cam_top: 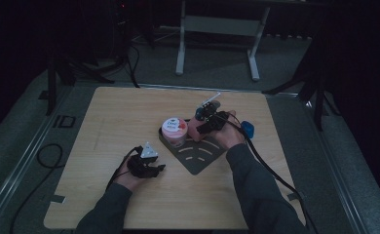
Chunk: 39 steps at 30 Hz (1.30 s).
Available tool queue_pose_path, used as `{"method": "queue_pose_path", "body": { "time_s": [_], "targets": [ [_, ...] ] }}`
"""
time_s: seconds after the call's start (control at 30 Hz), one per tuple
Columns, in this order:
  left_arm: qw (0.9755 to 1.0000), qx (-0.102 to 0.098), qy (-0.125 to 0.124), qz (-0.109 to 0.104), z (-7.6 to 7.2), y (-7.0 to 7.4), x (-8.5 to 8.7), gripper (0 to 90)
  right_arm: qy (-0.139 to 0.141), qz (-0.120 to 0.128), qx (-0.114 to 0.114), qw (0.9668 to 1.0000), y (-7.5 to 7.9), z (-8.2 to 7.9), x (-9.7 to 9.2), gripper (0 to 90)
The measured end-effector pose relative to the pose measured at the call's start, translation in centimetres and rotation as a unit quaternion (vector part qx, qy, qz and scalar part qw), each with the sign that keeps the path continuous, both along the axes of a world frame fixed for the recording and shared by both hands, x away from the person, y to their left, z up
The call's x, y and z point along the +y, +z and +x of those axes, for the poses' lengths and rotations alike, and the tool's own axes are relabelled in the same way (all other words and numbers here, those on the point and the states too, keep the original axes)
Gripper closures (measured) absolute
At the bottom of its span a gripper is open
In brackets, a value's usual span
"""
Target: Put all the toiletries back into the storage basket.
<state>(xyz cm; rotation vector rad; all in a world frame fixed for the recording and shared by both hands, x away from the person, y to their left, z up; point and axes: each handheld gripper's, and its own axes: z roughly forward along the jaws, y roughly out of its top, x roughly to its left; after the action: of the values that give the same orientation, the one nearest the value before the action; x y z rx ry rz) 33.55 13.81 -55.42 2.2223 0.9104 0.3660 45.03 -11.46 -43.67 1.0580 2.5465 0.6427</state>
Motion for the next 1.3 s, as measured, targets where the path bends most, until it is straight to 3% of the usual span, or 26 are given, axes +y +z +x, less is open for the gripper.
{"method": "queue_pose_path", "body": {
  "time_s": [0.17, 0.43, 0.87, 1.07, 1.3],
  "targets": [
    [1.0, 0.0, 0.001, -0.001, 0.0, 0.0, 0.0, 50.6, 0.012, 0.006, -0.003, 0.9999, 0.8, -1.0, -0.4, 56.5],
    [1.0, 0.0, 0.0, -0.001, 0.0, 0.0, 0.0, 50.6, 0.029, 0.007, -0.005, 0.9995, 2.1, -2.2, -0.9, 58.1],
    [1.0, 0.0, 0.0, -0.002, 0.0, 0.0, 0.0, 50.6, 0.05, 0.0, -0.036, 0.9981, 5.2, -3.5, -3.8, 46.9],
    [1.0, 0.0, 0.001, -0.002, 0.0, 0.0, 0.0, 50.5, 0.065, -0.013, -0.046, 0.9968, 5.5, -3.4, -4.4, 43.5],
    [1.0, 0.0, 0.001, -0.002, 0.0, 0.0, 0.0, 50.5, 0.061, -0.004, -0.049, 0.9969, 5.7, -3.0, -5.2, 38.4]
  ]
}}
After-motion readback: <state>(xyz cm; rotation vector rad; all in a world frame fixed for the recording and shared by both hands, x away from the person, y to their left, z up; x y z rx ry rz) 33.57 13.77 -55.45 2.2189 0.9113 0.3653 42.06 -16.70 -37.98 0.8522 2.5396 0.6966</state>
